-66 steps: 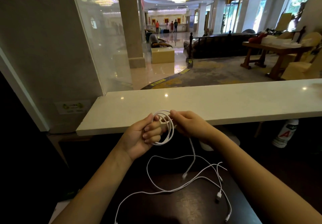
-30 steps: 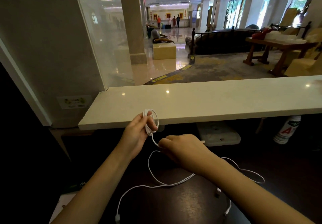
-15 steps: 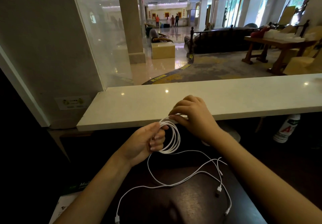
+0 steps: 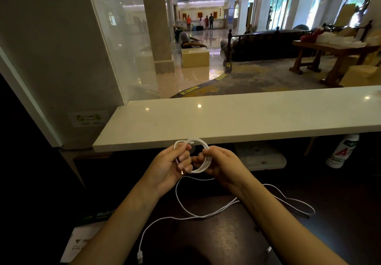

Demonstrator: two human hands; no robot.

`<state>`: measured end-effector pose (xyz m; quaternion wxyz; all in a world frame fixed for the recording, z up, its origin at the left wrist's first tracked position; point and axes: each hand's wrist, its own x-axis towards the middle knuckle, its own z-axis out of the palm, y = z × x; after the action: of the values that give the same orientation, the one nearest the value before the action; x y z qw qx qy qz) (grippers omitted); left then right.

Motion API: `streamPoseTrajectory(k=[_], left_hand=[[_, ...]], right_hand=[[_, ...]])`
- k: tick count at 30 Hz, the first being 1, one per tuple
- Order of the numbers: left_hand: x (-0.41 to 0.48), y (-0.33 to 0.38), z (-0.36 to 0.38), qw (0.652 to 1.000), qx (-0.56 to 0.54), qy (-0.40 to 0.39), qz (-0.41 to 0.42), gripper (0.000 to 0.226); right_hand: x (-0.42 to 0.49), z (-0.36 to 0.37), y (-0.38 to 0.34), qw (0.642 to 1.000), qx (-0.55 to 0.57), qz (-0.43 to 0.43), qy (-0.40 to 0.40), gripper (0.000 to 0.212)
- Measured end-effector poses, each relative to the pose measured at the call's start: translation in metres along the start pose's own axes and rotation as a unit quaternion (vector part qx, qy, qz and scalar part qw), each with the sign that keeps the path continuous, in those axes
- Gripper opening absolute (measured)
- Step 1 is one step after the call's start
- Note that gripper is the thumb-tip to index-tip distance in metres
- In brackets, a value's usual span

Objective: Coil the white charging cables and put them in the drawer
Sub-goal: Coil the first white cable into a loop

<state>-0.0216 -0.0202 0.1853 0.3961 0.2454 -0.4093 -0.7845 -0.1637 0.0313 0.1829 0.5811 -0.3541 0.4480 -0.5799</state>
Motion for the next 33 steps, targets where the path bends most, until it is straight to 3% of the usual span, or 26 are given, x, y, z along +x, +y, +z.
streamPoseTrajectory(k=[2, 4, 7, 10, 15, 18, 20, 26, 30, 33], left_hand=[[-0.003, 0.0, -0.003, 1.0, 0.023, 0.003, 0.001, 0.015], [-0.006, -0.001, -0.006, 0.998, 0.056, 0.007, 0.001, 0.016], [-0.009, -0.004, -0.006, 0.994, 0.105, 0.015, 0.004, 0.022], [-0.011, -0.003, -0.003, 0.99, 0.141, 0.024, 0.008, 0.027], [-0.013, 0.0, 0.007, 0.985, 0.155, 0.068, -0.004, 0.035], [-0.01, -0.001, 0.009, 0.982, 0.165, 0.095, -0.013, 0.03], [-0.008, 0.001, 0.009, 0.978, 0.182, 0.099, -0.024, 0.026], [-0.002, 0.016, 0.005, 0.958, 0.271, 0.058, -0.072, 0.034], [-0.001, 0.018, 0.006, 0.925, 0.364, 0.102, -0.039, 0.048], [-0.002, 0.008, 0.005, 0.892, 0.422, 0.152, 0.052, 0.048]], right_hand=[[0.0, -0.001, 0.002, 1.0, -0.007, 0.007, -0.009, 0.025], [-0.001, -0.002, 0.004, 0.996, -0.084, -0.008, -0.012, 0.017], [0.003, -0.005, 0.006, 0.971, -0.219, -0.082, 0.048, 0.012], [0.008, -0.001, 0.013, 0.899, -0.378, -0.194, 0.109, 0.007], [0.017, 0.003, 0.024, 0.707, -0.571, -0.387, 0.158, 0.024], [0.02, 0.003, 0.028, 0.667, -0.593, -0.417, 0.174, 0.027], [0.021, 0.002, 0.03, 0.686, -0.582, -0.411, 0.149, 0.029], [0.018, 0.008, 0.026, 0.824, -0.466, -0.312, 0.082, 0.02], [0.014, 0.009, 0.003, 0.927, -0.345, -0.147, -0.029, 0.016], [0.017, -0.002, -0.014, 0.931, -0.334, -0.038, -0.144, 0.017]])
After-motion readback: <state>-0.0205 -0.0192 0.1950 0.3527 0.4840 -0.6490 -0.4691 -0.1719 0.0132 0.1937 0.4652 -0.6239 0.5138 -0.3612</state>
